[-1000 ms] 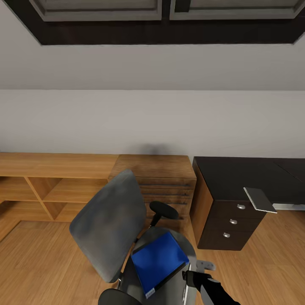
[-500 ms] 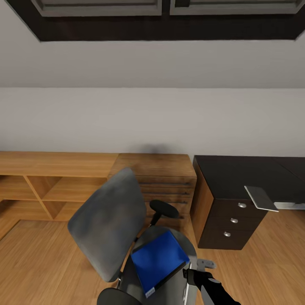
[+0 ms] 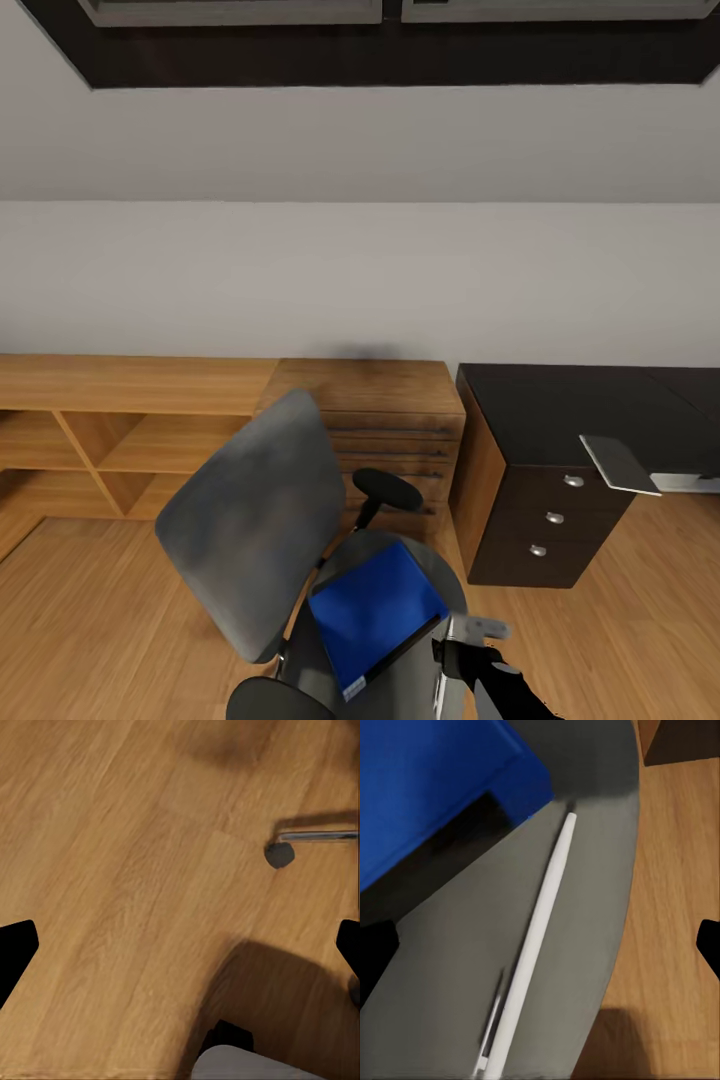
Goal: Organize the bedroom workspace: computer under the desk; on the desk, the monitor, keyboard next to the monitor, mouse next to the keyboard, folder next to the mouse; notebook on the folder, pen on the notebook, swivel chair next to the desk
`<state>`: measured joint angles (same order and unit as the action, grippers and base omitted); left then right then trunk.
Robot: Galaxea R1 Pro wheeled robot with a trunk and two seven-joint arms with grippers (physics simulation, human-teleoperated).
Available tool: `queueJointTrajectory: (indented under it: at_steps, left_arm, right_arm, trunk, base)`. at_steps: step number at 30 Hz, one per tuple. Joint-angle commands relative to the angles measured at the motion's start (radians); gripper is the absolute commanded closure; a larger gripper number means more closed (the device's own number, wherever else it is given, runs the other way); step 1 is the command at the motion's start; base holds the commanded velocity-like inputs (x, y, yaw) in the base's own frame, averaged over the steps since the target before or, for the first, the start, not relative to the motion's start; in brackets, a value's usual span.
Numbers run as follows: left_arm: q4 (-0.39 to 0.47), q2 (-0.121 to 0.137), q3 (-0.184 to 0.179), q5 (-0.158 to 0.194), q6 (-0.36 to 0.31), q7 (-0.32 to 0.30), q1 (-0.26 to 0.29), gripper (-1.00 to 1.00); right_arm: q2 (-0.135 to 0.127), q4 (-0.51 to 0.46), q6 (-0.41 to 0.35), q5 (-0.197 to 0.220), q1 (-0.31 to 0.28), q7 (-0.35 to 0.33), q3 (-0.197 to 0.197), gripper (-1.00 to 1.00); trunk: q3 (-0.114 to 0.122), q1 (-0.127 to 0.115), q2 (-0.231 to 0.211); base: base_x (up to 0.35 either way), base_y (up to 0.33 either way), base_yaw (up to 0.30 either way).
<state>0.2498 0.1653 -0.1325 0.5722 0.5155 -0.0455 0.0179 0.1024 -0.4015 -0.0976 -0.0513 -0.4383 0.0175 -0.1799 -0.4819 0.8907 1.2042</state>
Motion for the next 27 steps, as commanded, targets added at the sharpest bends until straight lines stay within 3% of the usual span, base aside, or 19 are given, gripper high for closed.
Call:
queueJointTrajectory:
  at_steps: [1,15,27]
  left_arm:
    - [-0.007,-0.005,-0.006,0.011,0.003,-0.005,0.001,-1.0]
    - [-0.066,-0.084,-0.006,0.01,0.007,-0.009,0.001,-1.0]
    - [-0.073,-0.088,-0.006,0.009,0.008,-0.01,0.001,-1.0]
  right_arm:
    - [0.005,0.003,-0.003,-0.006,0.0,0.0,-0.004,-1.0]
    - [0.012,0.082,-0.021,-0.004,0.002,-0.015,-0.001,-1.0]
    - [0.013,0.15,-0.02,-0.004,0.003,-0.016,-0.001,-1.0]
  trunk:
    - [-0.001,0.0,0.001]
    - [-0.001,0.0,0.001]
    - [-0.001,0.0,0.001]
  base:
    - [0.0,0.0,0.0]
    - [0.0,0.0,0.0]
    - [0.0,0.0,0.0]
